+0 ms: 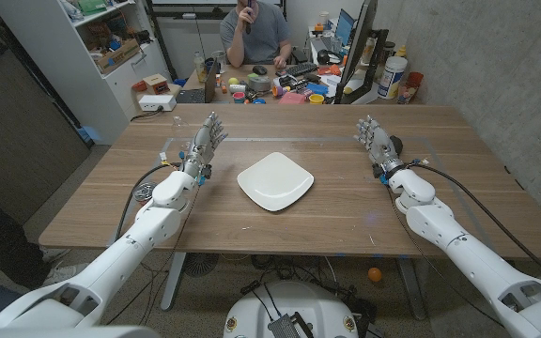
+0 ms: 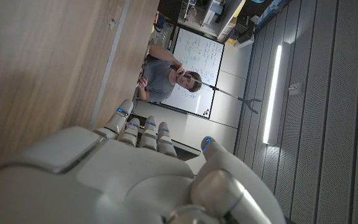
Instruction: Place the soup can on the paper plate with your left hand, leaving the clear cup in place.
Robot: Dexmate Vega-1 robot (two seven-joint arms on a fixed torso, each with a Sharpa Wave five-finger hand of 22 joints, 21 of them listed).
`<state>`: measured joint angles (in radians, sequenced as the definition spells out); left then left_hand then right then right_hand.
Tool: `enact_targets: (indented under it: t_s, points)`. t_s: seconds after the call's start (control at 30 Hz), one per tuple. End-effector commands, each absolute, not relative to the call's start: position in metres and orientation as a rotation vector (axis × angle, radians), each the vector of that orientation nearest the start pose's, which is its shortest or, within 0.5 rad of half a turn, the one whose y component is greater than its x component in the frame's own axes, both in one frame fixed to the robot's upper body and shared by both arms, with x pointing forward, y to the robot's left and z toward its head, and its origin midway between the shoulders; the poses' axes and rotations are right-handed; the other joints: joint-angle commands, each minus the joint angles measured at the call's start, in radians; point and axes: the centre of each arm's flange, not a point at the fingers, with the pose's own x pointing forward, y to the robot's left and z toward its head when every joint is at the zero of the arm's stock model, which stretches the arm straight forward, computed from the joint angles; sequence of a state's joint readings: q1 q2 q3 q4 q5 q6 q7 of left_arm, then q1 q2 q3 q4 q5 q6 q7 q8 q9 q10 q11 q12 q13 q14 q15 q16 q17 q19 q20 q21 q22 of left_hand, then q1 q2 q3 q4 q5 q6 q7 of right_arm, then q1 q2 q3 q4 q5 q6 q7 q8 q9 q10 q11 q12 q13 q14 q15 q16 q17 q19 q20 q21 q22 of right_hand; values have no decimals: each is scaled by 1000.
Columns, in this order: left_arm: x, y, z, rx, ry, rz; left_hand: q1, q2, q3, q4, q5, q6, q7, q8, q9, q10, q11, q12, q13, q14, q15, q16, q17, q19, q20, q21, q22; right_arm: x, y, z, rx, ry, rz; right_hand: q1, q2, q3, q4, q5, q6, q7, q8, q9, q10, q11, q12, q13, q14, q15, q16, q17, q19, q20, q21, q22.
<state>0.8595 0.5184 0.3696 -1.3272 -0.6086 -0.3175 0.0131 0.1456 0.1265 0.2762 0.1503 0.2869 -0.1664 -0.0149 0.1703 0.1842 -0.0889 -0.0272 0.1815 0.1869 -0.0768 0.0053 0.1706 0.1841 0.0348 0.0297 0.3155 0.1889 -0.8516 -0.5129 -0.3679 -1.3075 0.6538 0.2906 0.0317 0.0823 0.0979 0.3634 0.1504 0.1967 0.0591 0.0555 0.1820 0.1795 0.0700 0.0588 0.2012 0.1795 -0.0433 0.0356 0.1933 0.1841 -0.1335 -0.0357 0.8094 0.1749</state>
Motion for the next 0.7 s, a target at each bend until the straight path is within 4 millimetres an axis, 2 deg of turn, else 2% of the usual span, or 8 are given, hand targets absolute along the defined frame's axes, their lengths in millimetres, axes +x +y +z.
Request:
enact_targets:
  t_s: [0.03,0.07,0.17,0.2,0.33,0.43,0.7]
  points:
    - [639,288,-26,9,-654,-158,12,15,10,0,3,11,2,18,1,12,0,14,0,0,-4,11,0,6,-9,7,2,647,-293,-35,48,-592,209,1,71,8,0,8,0,8,7,5,9,0,5,2,-4,-1,6,4,-9,-25,7,3]
    - [638,288,-26,17,-657,-154,13,9,8,-2,1,26,-28,26,2,16,7,17,0,8,43,15,1,-1,22,2,2,647,-293,-35,49,-592,209,2,71,8,0,8,0,8,7,5,9,0,5,2,-4,0,6,4,-9,-25,7,3]
    - [631,289,-18,108,-669,-127,32,-6,11,-18,0,56,-78,36,2,17,12,18,1,13,56,17,1,-9,101,-5,3,647,-295,-36,50,-593,207,1,71,7,0,8,0,8,7,5,10,-1,6,2,-4,0,6,4,-9,-25,6,3]
    - [628,289,-15,145,-673,-113,38,-11,11,-24,-1,60,-88,36,2,16,11,18,1,12,56,16,1,-11,111,-7,2,647,-295,-37,50,-593,207,1,71,7,0,8,0,8,8,5,10,0,5,2,-4,0,6,4,-8,-25,6,3]
    - [617,293,-5,234,-695,-75,51,-29,8,-38,-3,57,-114,34,2,15,8,18,1,13,57,16,0,-12,120,-10,2,646,-297,-39,52,-594,205,1,71,7,0,7,0,9,8,5,10,1,6,2,-4,0,6,4,-7,-24,5,3]
    - [611,296,-1,256,-706,-64,56,-40,5,-44,-4,48,-116,30,2,12,8,16,1,10,60,15,0,-12,122,-11,2,646,-298,-40,52,-592,205,1,71,7,0,7,1,8,8,5,10,1,5,2,-4,-1,6,4,-7,-25,5,3]
    - [585,305,19,433,-753,21,68,-81,-11,-63,-9,44,-154,29,2,16,10,19,2,13,61,17,1,-11,132,-15,2,646,-298,-41,47,-594,211,1,69,6,-1,7,0,8,8,5,10,1,5,2,-3,0,6,4,-6,-24,3,3]
